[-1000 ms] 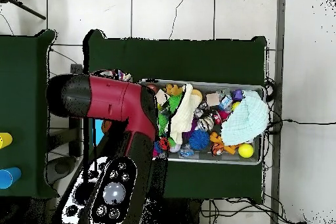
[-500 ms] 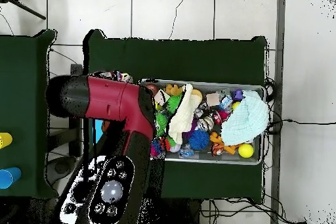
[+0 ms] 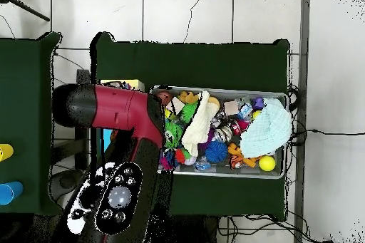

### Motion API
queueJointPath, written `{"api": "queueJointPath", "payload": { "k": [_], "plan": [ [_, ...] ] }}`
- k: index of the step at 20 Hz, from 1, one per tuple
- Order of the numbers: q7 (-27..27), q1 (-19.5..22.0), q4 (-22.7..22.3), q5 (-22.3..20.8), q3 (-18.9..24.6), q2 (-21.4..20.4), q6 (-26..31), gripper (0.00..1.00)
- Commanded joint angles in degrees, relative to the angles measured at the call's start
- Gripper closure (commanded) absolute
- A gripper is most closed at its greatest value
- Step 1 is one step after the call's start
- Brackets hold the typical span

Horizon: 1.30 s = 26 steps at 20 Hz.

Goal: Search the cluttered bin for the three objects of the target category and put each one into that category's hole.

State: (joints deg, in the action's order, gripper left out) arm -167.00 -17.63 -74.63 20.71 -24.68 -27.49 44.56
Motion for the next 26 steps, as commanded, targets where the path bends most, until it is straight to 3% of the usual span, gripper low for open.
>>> {"api": "queueJointPath", "payload": {
  "k": [1, 18, 23, 26],
  "plan": [
    [-6.47, 0.12, -4.51, 1.91, 8.23, 4.43, -2.24, 1.0],
    [-5.63, 1.65, -4.08, 5.77, 15.41, 8.81, -4.69, 1.0],
    [-4.9, 1.62, -0.99, 3.79, 14.01, 12.49, -7.65, 1.0],
    [-5.68, 0.21, 2.63, 1.05, 9.99, 15.49, -8.27, 1.0]
  ]
}}
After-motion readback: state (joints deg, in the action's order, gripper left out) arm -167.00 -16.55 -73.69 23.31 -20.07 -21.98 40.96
